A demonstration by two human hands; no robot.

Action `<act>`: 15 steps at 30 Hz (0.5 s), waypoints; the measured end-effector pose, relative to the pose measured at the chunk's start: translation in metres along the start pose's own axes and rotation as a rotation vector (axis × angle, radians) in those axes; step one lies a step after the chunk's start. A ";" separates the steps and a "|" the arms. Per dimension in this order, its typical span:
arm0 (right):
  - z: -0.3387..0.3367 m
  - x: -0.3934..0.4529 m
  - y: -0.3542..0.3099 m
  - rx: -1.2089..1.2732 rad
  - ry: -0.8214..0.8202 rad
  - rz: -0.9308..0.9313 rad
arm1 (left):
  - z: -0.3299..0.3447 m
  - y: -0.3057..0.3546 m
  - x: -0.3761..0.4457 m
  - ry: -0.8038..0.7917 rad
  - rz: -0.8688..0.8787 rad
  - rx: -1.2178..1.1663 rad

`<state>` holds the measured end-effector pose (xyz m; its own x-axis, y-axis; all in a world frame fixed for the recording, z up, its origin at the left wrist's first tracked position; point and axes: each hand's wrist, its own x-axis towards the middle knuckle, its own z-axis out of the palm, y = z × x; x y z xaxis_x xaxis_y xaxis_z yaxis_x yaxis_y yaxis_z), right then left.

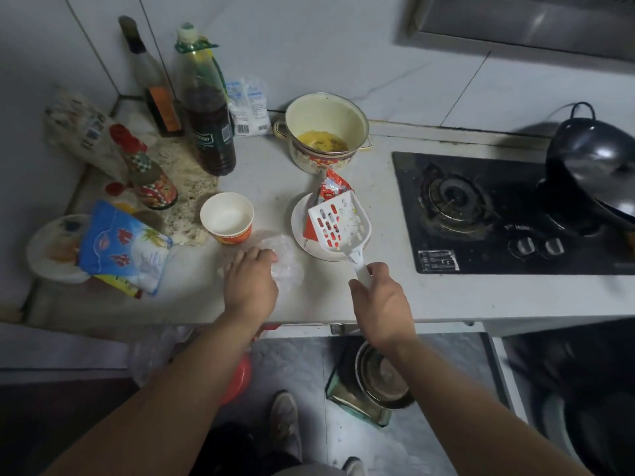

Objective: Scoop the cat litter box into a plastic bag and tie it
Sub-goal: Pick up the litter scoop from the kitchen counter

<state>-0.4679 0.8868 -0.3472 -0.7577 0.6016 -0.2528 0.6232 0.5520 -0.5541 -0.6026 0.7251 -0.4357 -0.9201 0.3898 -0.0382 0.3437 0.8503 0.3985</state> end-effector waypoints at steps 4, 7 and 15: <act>-0.013 -0.023 0.011 0.033 0.034 0.008 | -0.008 0.027 -0.029 0.047 0.086 -0.003; -0.026 -0.045 0.027 0.067 0.057 0.015 | -0.012 0.051 -0.055 0.047 0.152 -0.018; -0.058 -0.125 0.111 0.185 0.181 0.137 | 0.009 0.135 -0.141 0.024 0.409 -0.010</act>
<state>-0.2927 0.9068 -0.3310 -0.6112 0.7661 -0.1987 0.6591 0.3536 -0.6638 -0.4252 0.7882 -0.3844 -0.7120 0.6866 0.1469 0.6806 0.6234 0.3850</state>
